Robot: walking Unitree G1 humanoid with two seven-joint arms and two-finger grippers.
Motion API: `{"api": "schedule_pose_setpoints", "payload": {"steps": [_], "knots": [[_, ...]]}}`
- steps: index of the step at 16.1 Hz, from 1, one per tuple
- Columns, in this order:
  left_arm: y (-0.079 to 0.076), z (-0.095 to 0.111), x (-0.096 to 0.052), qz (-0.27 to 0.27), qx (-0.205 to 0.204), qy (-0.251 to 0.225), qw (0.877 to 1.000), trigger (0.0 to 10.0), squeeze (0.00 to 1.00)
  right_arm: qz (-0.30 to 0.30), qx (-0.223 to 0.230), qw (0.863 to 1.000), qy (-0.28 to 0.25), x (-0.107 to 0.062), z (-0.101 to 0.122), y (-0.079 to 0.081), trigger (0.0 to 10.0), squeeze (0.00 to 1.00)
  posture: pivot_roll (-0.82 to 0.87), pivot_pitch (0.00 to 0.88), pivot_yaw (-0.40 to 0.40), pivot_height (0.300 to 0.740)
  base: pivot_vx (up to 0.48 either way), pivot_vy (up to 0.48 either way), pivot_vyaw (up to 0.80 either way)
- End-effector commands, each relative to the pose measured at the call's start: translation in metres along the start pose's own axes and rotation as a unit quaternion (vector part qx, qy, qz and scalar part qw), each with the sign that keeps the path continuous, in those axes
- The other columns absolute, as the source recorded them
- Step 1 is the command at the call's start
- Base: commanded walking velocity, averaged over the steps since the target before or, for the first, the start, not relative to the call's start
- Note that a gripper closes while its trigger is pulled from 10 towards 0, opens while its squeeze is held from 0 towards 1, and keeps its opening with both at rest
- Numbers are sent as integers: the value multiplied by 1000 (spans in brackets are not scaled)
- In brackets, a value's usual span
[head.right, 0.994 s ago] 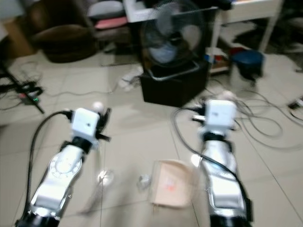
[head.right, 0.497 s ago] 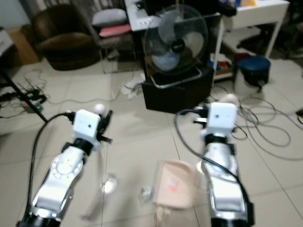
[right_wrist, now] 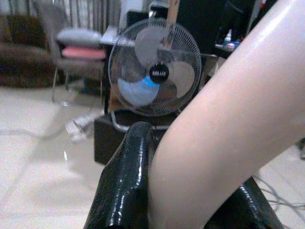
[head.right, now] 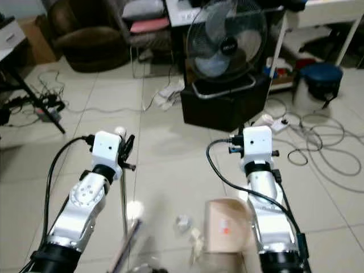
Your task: Sweep floor
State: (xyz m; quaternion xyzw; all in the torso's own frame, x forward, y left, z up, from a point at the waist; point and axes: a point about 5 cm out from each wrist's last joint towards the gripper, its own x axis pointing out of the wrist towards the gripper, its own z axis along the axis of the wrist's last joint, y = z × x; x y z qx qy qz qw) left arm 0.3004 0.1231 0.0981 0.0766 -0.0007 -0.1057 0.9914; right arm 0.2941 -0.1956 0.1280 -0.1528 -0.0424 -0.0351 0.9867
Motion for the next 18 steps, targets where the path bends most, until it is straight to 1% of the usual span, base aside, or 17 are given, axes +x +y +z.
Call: {"api": "schedule_pose_setpoints", "payload": {"steps": [1, 2, 4, 5, 6, 8, 9, 12, 13, 14, 16, 18], "knots": [[1, 9, 4, 10, 4, -33, 999, 10000, 0, 2, -12, 999, -34, 7, 11, -5, 10000, 0, -83, 163, 143, 740, 0, 0, 0], [0, 8, 5, 10, 3, -33, 999, 10000, 0, 5, -15, 999, -35, 9, 11, -5, 10000, 0, -82, 167, 142, 740, 0, 0, 0], [-3, 5, 10, 16, 6, -39, 999, 10000, 0, 32, -30, 998, -51, 17, 11, -1, 10000, 0, -90, 206, 142, 740, 0, 0, 0], [-4, 5, 10, 17, 3, -41, 999, 10000, 0, 38, -34, 997, -53, 19, 10, 1, 10000, 0, -90, 206, 142, 740, 0, 0, 0], [-3, 5, 11, 24, 2, -47, 999, 10000, 0, 50, -39, 996, -58, 21, 11, 7, 10000, 0, -96, 222, 140, 740, 0, 0, 0], [-1, 4, 16, 38, 4, -59, 998, 10000, 0, 75, -42, 994, -66, 26, 10, 24, 10000, 0, -91, 248, 134, 740, 0, 0, 0], [-2, 4, 21, 41, 8, -59, 997, 10000, 0, 100, -51, 991, -68, 26, 7, 40, 10000, 0, -86, 257, 133, 740, 0, 0, 0], [-4, 7, 27, 43, 9, -64, 997, 10000, 0, 133, -89, 984, -79, 25, 3, 71, 10000, 0, -74, 277, 139, 740, 0, 0, 0], [-4, 7, 28, 44, 9, -64, 997, 10000, 0, 134, -88, 984, -80, 25, 3, 73, 10000, 0, -74, 277, 139, 740, 0, 0, 0], [-5, 7, 30, 46, 7, -67, 997, 10000, 0, 135, -68, 985, -84, 27, 7, 83, 10000, 0, -68, 287, 140, 740, 0, 0, 0], [-7, 7, 31, 49, 3, -70, 996, 10000, 0, 135, -38, 986, -89, 28, 13, 91, 10000, 0, -68, 289, 138, 740, 0, 0, 0], [-8, 7, 33, 59, -10, -70, 996, 10000, 0, 134, -2, 987, -93, 26, 19, 100, 10000, 0, -72, 290, 133, 740, 0, 0, 0]]}}
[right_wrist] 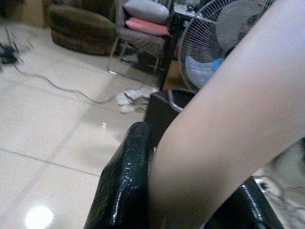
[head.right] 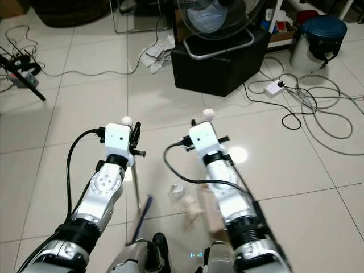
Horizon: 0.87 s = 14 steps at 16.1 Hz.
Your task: Sweep floor
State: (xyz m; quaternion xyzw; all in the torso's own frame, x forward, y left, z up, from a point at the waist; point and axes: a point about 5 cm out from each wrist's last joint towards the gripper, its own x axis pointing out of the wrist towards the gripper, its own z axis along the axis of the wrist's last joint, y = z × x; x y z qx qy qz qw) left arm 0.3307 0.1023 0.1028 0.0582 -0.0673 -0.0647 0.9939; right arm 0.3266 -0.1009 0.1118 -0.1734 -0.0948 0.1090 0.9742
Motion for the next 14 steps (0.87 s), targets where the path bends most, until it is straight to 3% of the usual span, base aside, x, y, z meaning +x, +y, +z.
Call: {"api": "schedule_pose_setpoints", "payload": {"steps": [1, 3, 6, 11, 14], "knots": [[4, 0, 0, 17, -3, -5, 1000, 10000, 0, -1, 17, 1000, -23, 2, 9, 4, 10000, 0, -72, 290, 133, 740, 0, 0, 0], [0, 1, 4, 26, -18, -5, 999, 10000, 0, -10, 41, 999, -19, 1, 8, 10, 10000, 0, -74, 289, 132, 740, 0, 0, 0], [-4, 3, 8, 42, -51, 0, 998, 10000, 0, -9, 41, 999, -10, -3, 4, 16, 10000, 0, -75, 287, 132, 740, 0, 0, 0], [-12, 25, 17, 75, -178, -24, 981, 10000, 0, -22, 50, 999, 1, -2, 2, 16, 10000, 0, -74, 281, 124, 740, 0, 0, 0], [-11, 39, 24, 69, -196, -51, 977, 10000, 0, -24, 51, 998, 2, 2, 3, 14, 10000, 0, -73, 269, 121, 740, 0, 0, 0]]}}
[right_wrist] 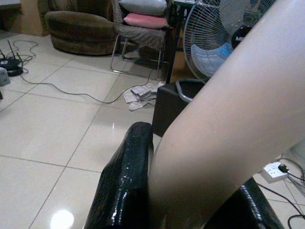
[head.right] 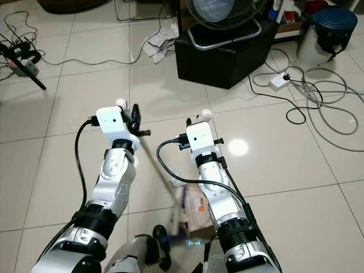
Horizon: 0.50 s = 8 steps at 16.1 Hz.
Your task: Sweep floor
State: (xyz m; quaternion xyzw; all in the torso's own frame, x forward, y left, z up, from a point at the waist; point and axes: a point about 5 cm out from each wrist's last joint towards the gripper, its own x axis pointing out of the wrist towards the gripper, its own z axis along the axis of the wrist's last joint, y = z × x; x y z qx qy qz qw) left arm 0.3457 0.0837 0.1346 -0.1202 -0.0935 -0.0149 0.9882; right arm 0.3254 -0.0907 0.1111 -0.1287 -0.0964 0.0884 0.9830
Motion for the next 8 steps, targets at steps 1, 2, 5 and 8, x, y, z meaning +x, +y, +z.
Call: {"api": "schedule_pose_setpoints", "payload": {"steps": [1, 2, 5, 8], "knots": [[-2, 12, 6, 2, -30, -22, 999, 10000, 0, 0, 9, 1000, 4, 1, 0, 4, 10000, 0, -73, 263, 122, 740, 0, 0, 0], [-2, 15, 8, 1, -38, -26, 999, 10000, 0, -1, 9, 1000, 4, 2, 0, 3, 10000, 0, -74, 259, 121, 740, 0, 0, 0], [-1, 27, 16, 4, -53, -41, 998, 10000, 0, -8, 16, 1000, 7, 3, -1, 1, 10000, 0, -74, 244, 126, 740, 0, 0, 0], [-3, 36, 21, -4, -57, -55, 997, 10000, 0, -9, 20, 1000, 10, 0, -3, 3, 10000, 0, -74, 237, 129, 740, 0, 0, 0]]}}
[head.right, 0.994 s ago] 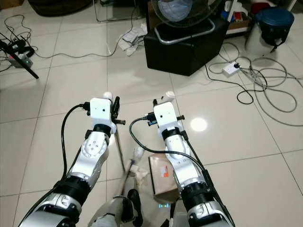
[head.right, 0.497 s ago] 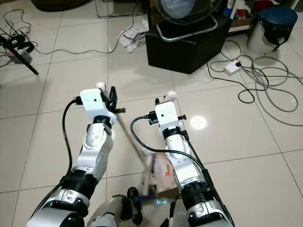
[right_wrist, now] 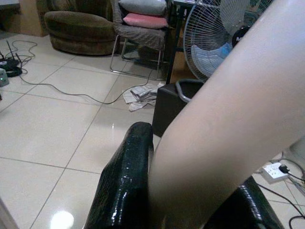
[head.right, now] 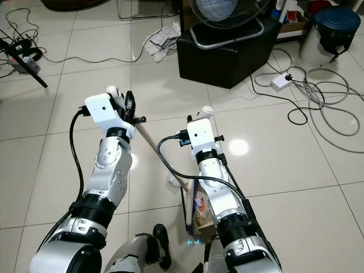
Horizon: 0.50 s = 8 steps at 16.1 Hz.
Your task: Sweep floor
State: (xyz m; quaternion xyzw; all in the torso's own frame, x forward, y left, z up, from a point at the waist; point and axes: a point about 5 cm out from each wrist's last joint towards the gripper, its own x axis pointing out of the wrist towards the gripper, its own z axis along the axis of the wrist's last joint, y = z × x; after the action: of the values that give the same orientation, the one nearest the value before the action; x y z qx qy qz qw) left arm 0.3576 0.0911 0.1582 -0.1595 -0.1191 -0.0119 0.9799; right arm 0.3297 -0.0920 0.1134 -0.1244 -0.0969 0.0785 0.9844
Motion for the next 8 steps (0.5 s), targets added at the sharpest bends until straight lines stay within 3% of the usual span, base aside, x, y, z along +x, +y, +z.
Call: {"api": "schedule_pose_setpoints", "payload": {"steps": [1, 8], "knots": [[-9, 16, 7, -16, -16, -33, 999, 10000, 0, 1, 18, 1000, 11, -6, -6, 7, 10000, 0, -75, 235, 131, 740, 0, 0, 0], [-20, 30, 16, -41, -61, -43, 996, 10000, 0, 0, 26, 1000, 17, -8, -9, 7, 10000, 0, -75, 204, 134, 740, 0, 0, 0]]}}
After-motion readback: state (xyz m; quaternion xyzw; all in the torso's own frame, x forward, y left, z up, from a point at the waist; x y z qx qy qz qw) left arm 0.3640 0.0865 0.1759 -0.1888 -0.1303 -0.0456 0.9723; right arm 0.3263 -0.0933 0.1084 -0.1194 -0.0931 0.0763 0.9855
